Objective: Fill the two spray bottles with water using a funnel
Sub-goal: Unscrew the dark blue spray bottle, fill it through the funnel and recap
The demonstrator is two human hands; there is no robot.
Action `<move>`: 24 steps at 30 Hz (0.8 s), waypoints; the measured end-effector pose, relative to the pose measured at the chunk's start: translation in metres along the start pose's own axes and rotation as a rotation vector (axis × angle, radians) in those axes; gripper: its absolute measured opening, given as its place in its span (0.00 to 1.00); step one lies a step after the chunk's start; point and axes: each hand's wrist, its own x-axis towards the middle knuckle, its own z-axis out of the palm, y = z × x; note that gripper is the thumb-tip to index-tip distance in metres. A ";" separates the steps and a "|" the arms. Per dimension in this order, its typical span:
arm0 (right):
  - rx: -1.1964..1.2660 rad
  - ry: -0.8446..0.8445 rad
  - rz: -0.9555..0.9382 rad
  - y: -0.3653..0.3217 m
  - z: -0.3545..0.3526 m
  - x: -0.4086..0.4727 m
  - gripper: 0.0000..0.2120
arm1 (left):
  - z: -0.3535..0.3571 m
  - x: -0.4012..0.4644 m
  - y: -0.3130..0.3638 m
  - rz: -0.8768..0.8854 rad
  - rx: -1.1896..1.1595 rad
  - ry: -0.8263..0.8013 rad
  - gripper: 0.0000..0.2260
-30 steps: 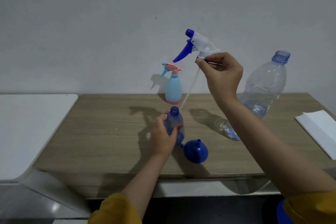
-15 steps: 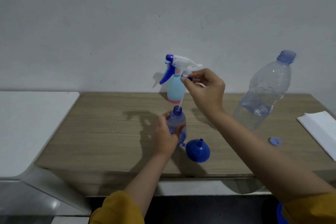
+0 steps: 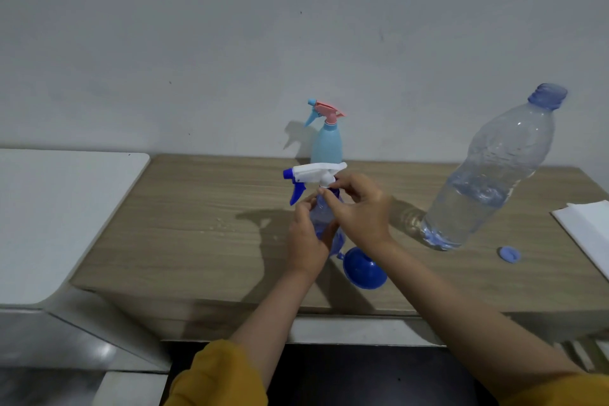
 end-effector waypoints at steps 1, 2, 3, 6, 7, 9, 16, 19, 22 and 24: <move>-0.011 0.022 -0.007 0.001 0.000 -0.002 0.06 | 0.000 0.000 -0.001 0.002 -0.001 0.003 0.22; -0.012 0.042 -0.006 0.002 0.001 -0.004 0.06 | 0.000 0.000 -0.002 0.002 0.002 0.004 0.23; -0.004 0.054 0.001 0.002 0.001 -0.006 0.06 | 0.001 0.001 -0.003 0.000 0.006 0.005 0.23; 0.031 0.047 0.029 0.006 0.000 -0.010 0.06 | 0.000 0.000 -0.001 -0.015 0.027 -0.009 0.22; 0.048 0.048 0.047 0.006 0.001 -0.012 0.06 | 0.000 0.000 -0.002 -0.017 0.032 -0.012 0.21; 0.086 0.077 0.086 0.006 0.002 -0.015 0.06 | 0.000 -0.001 -0.002 -0.024 0.031 -0.013 0.20; 0.267 0.146 0.294 -0.004 0.007 -0.018 0.07 | -0.001 -0.001 -0.001 -0.025 0.007 -0.010 0.22; 0.297 0.161 0.319 -0.005 0.007 -0.017 0.07 | -0.001 -0.001 0.000 -0.030 -0.014 -0.023 0.22; 0.294 0.165 0.308 -0.003 0.006 -0.020 0.06 | -0.002 -0.001 0.001 -0.017 -0.012 -0.029 0.20; 0.271 0.150 0.283 0.000 0.006 -0.022 0.06 | -0.002 -0.001 0.000 -0.005 -0.002 -0.030 0.19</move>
